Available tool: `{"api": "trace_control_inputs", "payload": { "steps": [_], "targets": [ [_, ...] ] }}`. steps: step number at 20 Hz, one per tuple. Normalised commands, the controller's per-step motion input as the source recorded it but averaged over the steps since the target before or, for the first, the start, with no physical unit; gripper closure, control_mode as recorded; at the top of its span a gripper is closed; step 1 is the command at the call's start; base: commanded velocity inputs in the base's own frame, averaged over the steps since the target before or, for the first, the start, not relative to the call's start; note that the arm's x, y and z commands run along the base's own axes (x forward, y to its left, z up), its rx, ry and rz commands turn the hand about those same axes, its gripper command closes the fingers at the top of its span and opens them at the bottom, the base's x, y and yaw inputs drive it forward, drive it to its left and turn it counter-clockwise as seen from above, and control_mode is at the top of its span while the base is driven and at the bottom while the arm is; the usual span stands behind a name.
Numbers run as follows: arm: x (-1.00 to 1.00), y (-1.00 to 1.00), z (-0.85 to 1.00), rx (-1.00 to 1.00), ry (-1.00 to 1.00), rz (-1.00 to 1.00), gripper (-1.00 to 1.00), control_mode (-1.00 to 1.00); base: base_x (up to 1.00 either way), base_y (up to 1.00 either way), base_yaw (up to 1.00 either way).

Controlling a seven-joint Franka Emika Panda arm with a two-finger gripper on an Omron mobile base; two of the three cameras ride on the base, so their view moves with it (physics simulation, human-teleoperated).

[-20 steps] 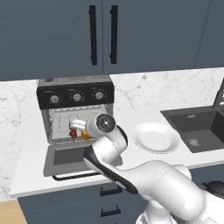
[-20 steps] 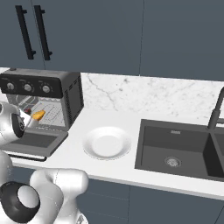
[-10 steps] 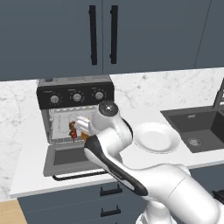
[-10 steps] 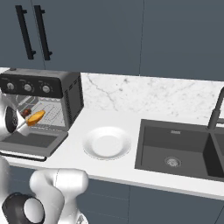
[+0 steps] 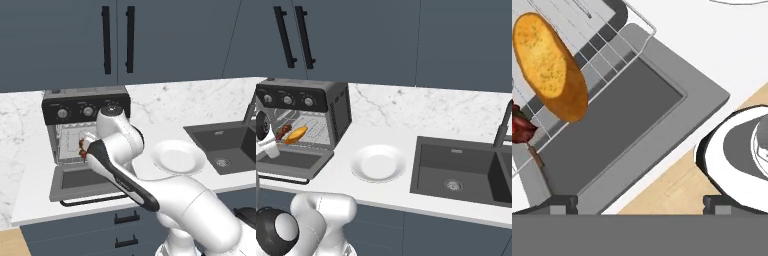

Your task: Pick up the kebab skewer and baguette bread, and place them inside the toaster oven. Close the toaster oven door and start by setting the timer.

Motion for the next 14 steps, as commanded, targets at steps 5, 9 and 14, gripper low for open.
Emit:
{"api": "trace_control_inputs", "payload": {
  "steps": [5,9,14],
  "targets": [
    [-0.11,0.00,-0.58,0.00,0.04,-0.04,-1.00,-1.00,0.00,0.00,0.00],
    [0.03,0.00,-0.69,-0.03,0.02,0.00,-1.00,-1.00,0.00,0.00,0.00],
    [0.46,0.00,-0.37,0.00,0.03,0.00,-1.00,-1.00,0.00,0.00,0.00]
  ]
}}
